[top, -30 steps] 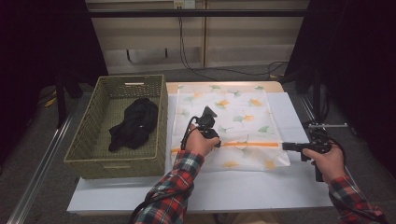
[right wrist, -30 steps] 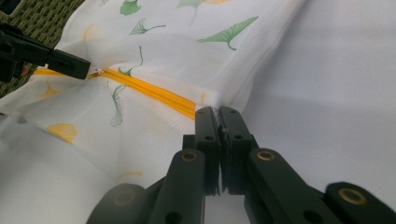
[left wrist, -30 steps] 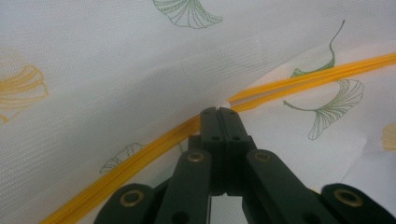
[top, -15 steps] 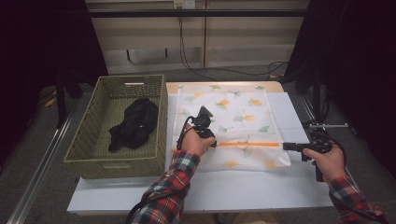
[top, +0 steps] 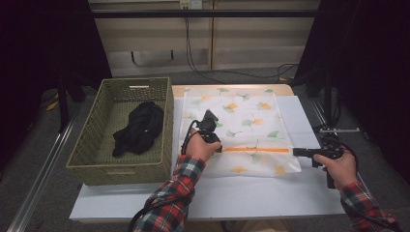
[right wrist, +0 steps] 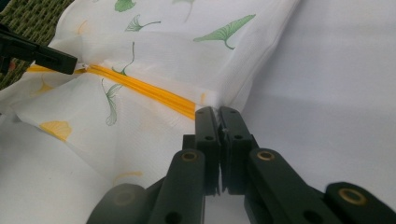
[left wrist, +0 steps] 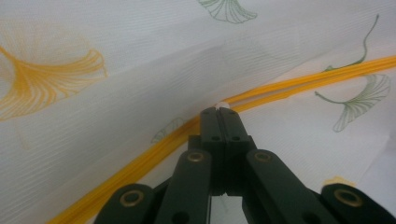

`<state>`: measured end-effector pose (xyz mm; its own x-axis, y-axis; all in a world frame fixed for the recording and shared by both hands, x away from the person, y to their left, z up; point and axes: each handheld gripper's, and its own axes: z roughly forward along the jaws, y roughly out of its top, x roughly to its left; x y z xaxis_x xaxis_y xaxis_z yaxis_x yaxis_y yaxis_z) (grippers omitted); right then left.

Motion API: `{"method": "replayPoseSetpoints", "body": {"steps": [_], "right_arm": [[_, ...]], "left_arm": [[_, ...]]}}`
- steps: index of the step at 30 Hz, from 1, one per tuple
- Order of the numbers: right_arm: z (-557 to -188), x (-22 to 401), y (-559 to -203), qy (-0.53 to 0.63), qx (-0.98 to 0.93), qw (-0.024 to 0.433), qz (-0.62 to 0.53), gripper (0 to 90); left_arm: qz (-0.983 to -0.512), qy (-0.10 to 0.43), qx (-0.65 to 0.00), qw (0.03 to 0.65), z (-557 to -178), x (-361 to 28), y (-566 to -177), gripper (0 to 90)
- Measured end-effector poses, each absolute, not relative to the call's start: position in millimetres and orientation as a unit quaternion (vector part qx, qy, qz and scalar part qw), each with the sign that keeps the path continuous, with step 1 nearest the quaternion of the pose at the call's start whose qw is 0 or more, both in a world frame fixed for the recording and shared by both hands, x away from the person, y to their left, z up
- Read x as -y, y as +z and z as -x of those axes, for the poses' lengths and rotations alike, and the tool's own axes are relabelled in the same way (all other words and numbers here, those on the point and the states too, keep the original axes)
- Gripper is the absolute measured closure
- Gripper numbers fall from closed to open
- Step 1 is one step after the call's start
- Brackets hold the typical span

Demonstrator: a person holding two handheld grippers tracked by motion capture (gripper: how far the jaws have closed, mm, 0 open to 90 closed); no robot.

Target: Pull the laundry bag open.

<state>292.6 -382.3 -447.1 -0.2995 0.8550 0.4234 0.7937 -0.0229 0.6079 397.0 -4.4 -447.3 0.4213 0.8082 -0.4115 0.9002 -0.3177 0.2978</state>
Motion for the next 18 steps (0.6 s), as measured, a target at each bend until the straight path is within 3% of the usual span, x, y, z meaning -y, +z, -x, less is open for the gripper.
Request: {"method": "replayPoseSetpoints", "body": {"steps": [18], "right_arm": [[-294.3,385.3,-446.9,0.403,-0.696,0.045,-0.592,87.5]], "left_arm": [[-0.805,-0.087,-0.534,0.244,-399.4,-0.5,-443.8,90.0]]}}
